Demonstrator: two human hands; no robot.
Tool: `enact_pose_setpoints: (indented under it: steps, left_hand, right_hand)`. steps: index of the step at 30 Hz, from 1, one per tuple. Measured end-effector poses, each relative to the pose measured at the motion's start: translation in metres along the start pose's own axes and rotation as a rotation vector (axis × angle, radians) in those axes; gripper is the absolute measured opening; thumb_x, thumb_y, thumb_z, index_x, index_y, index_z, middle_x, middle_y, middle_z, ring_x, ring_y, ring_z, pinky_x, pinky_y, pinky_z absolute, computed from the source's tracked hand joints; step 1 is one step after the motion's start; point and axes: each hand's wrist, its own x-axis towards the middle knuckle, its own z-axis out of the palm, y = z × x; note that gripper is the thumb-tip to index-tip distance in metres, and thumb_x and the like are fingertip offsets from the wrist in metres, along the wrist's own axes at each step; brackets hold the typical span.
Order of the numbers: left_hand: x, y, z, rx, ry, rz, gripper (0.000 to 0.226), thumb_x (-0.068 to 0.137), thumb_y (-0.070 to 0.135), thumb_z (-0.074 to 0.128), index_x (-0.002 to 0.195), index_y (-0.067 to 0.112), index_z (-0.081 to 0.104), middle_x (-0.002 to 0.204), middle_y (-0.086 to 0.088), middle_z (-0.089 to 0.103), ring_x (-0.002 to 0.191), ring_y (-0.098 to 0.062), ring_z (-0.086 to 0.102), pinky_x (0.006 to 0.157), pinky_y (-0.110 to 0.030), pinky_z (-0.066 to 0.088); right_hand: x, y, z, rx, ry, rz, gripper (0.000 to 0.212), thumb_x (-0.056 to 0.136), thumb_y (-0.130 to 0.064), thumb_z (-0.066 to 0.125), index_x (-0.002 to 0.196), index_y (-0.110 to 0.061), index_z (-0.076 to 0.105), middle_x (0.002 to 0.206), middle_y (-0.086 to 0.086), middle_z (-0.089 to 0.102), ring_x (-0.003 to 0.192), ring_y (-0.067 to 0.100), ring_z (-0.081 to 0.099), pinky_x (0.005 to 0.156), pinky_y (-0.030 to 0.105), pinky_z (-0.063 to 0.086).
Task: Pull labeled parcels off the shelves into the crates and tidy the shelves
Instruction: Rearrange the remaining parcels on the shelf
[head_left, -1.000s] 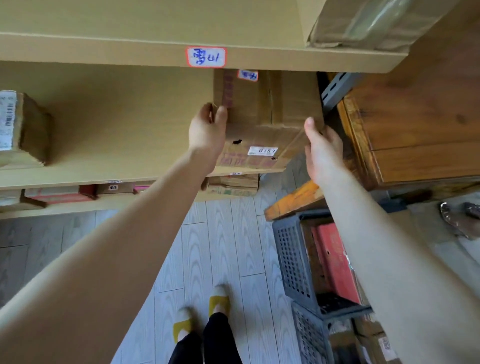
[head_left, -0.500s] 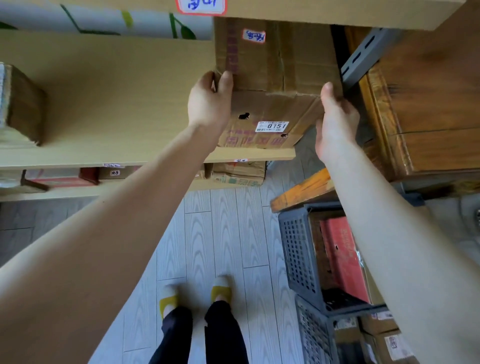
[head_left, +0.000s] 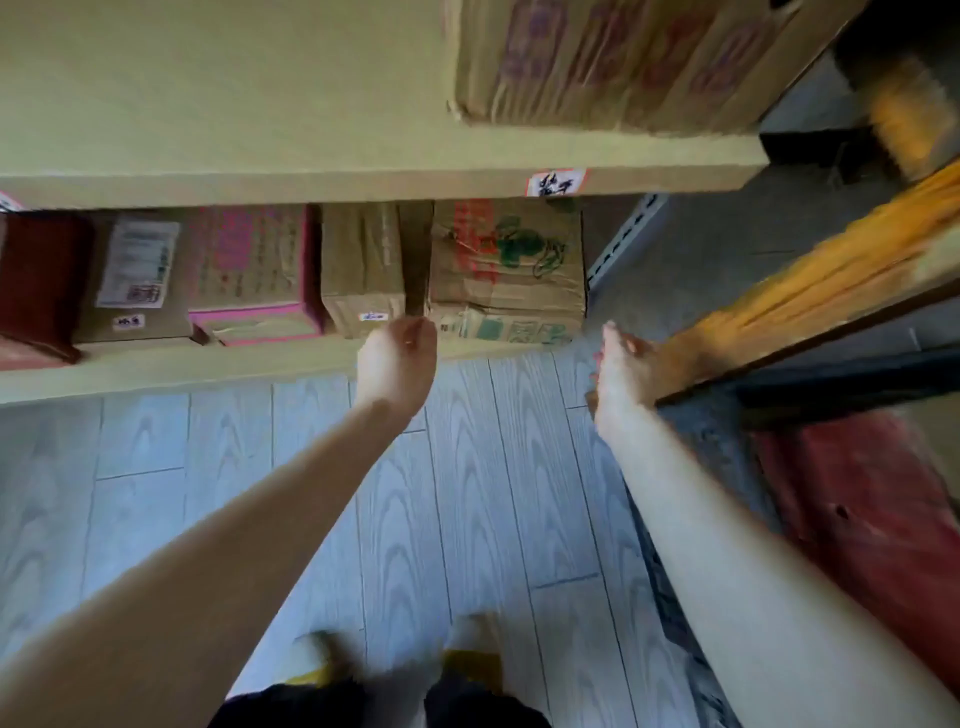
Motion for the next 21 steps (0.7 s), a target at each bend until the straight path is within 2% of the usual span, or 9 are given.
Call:
enact_pose_setpoints:
  steps: [1,3,6,9,11,13,16,19,21]
  left_hand:
    - [0.016,-0.013,0.012,0.031,0.0,0.01,0.03,0.094,0.018,0.043,0.078,-0.001,0.059,0.07,-0.012,0.052,0.068,-0.026,0.046,0.055,-0.028,0.025]
    - [0.047,-0.033,0.033,0.093,-0.006,0.076,0.027,0.094,0.02,0.043,0.08,0.002,0.057,0.074,-0.012,0.053,0.069,-0.026,0.046,0.059,-0.026,0.026]
    - [0.081,-0.05,0.063,0.189,-0.03,0.15,0.028,0.094,0.025,0.044,0.075,0.005,0.047,0.086,-0.02,0.058,0.082,-0.033,0.052,0.061,-0.026,0.024]
    - [0.104,-0.059,0.087,0.159,-0.001,0.121,0.039,0.092,0.035,0.048,0.106,-0.002,0.051,0.117,-0.025,0.055,0.11,-0.039,0.05,0.08,-0.034,0.039]
    - [0.112,-0.066,0.091,0.109,0.037,0.105,0.049,0.091,0.04,0.049,0.115,-0.003,0.048,0.119,-0.024,0.054,0.113,-0.039,0.049,0.087,-0.038,0.042]
    - [0.118,-0.075,0.09,0.069,0.054,0.154,0.047,0.091,0.041,0.047,0.106,-0.003,0.056,0.109,-0.024,0.06,0.109,-0.04,0.052,0.083,-0.04,0.045]
    - [0.11,-0.089,0.084,-0.077,0.116,0.268,0.038,0.09,0.038,0.052,0.096,0.002,0.06,0.091,-0.013,0.064,0.091,-0.028,0.058,0.071,-0.033,0.046]
    - [0.094,-0.093,0.077,-0.456,0.115,0.248,0.025,0.086,0.037,0.06,0.082,0.013,0.052,0.066,0.006,0.054,0.057,0.002,0.053,0.051,-0.012,0.038]
    - [0.085,-0.091,0.07,-0.696,-0.017,0.16,0.041,0.078,0.049,0.065,0.089,0.013,0.049,0.068,0.007,0.054,0.053,0.001,0.051,0.052,-0.013,0.038]
  right_hand:
    - [0.015,0.015,0.011,-0.05,-0.008,-0.022,0.03,0.086,-0.035,0.057,0.067,-0.013,0.055,0.072,0.007,0.054,0.075,0.024,0.05,0.067,0.033,0.039]
    - [0.043,0.037,0.03,-0.132,-0.035,-0.056,0.035,0.082,-0.045,0.059,0.08,-0.01,0.062,0.075,0.005,0.054,0.077,0.023,0.051,0.061,0.03,0.037]
    - [0.081,0.058,0.054,-0.056,-0.071,-0.037,0.059,0.077,-0.052,0.064,0.112,-0.005,0.056,0.1,0.004,0.055,0.094,0.022,0.052,0.075,0.029,0.038]
    - [0.104,0.068,0.067,0.001,-0.108,0.034,0.072,0.072,-0.062,0.062,0.122,-0.011,0.048,0.11,0.002,0.049,0.101,0.023,0.049,0.085,0.035,0.038]
    - [0.113,0.073,0.07,0.005,-0.138,0.04,0.075,0.071,-0.065,0.06,0.124,-0.013,0.047,0.122,0.004,0.052,0.109,0.026,0.052,0.093,0.04,0.042]
    - [0.118,0.077,0.071,0.05,-0.148,0.015,0.075,0.071,-0.061,0.06,0.127,-0.013,0.046,0.128,0.008,0.052,0.113,0.028,0.052,0.095,0.043,0.043]
    - [0.118,0.082,0.067,0.179,-0.137,-0.015,0.06,0.073,-0.052,0.062,0.117,-0.014,0.046,0.122,0.009,0.054,0.101,0.023,0.055,0.079,0.032,0.047]
    - [0.107,0.086,0.061,0.367,-0.143,-0.013,0.05,0.076,-0.046,0.06,0.113,-0.015,0.046,0.12,0.013,0.054,0.101,0.023,0.057,0.065,0.024,0.047]
    - [0.101,0.086,0.057,0.449,-0.168,0.002,0.046,0.077,-0.043,0.06,0.111,-0.016,0.045,0.12,0.017,0.054,0.099,0.025,0.058,0.066,0.026,0.049]
